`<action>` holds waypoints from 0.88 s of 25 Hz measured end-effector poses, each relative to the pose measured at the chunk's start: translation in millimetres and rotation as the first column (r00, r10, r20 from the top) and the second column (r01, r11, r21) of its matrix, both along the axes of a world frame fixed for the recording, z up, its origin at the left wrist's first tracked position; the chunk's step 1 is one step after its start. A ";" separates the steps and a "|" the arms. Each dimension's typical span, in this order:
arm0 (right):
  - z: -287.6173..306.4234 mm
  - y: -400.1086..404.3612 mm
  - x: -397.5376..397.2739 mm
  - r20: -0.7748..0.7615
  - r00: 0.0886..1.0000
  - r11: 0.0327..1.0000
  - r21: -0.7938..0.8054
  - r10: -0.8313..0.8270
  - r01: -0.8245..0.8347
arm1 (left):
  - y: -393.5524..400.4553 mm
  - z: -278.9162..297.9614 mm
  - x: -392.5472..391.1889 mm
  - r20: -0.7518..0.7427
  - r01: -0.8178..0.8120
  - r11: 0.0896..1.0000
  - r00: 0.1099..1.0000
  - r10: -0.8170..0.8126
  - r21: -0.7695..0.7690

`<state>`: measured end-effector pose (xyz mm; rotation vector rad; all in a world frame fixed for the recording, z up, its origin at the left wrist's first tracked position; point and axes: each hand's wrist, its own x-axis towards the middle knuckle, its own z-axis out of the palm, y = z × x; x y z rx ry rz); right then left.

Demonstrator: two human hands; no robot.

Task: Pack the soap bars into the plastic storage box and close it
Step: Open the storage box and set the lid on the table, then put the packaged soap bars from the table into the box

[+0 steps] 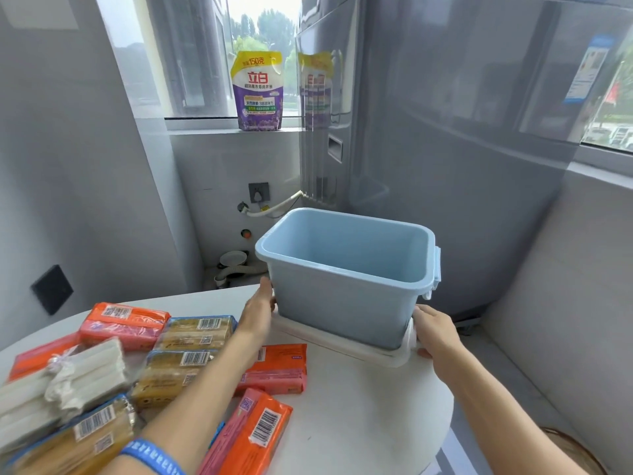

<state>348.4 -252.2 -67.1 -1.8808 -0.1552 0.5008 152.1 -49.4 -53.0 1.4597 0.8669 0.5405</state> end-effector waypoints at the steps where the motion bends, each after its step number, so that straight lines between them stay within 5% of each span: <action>1: -0.7 0.5 -1.1 0.014 1.000 1.000 -0.010 0.005 -0.004 | 2.5 1.2 -0.7 -0.012 -0.014 1.000 1.000 0.014 0.020; 7: -0.9 7.5 -11.9 0.052 0.993 0.993 -0.057 0.106 -0.103 | 23.2 0.1 -28.2 -0.126 0.001 0.994 0.992 0.014 0.113; 9: 3.7 -0.1 -11.0 0.041 0.985 0.979 -0.130 0.166 -0.160 | 22.8 4.8 -39.2 -0.147 -0.004 0.965 0.988 0.044 0.263; 11: 17.9 -11.6 -10.5 -0.031 0.956 0.865 -0.419 0.290 -0.276 | 23.3 10.2 -53.1 -0.192 0.028 0.852 0.978 0.085 0.522; 12: 28.6 -16.0 -16.4 -0.095 0.916 0.714 -0.597 0.390 -0.366 | 23.1 12.0 -63.4 -0.237 0.088 0.789 0.969 0.074 0.607; 14: 46.1 -13.8 -36.8 -0.214 0.757 0.407 -0.737 0.617 -0.540 | 26.5 12.1 -86.1 -0.361 0.265 0.665 0.932 0.007 0.698; 15: 50.6 -6.8 -52.0 -0.223 0.655 0.334 -0.716 0.722 -0.612 | 28.3 10.5 -97.4 -0.437 0.357 0.611 0.899 -0.020 0.707; 18: 57.8 19.9 -116.7 0.037 0.292 0.249 -0.633 0.956 -0.733 | 28.4 12.1 -115.8 -0.526 0.485 0.513 0.847 -0.075 0.708; 20: 51.1 34.3 -156.3 0.195 0.046 0.168 -0.674 0.980 -0.719 | 17.6 12.9 -110.8 -0.536 0.562 0.434 0.822 -0.194 0.704; 22: 41.1 45.0 -181.3 0.236 -0.103 0.125 -0.779 0.966 -0.614 | 6.7 5.7 -98.0 -0.651 0.709 0.333 0.704 -0.285 0.621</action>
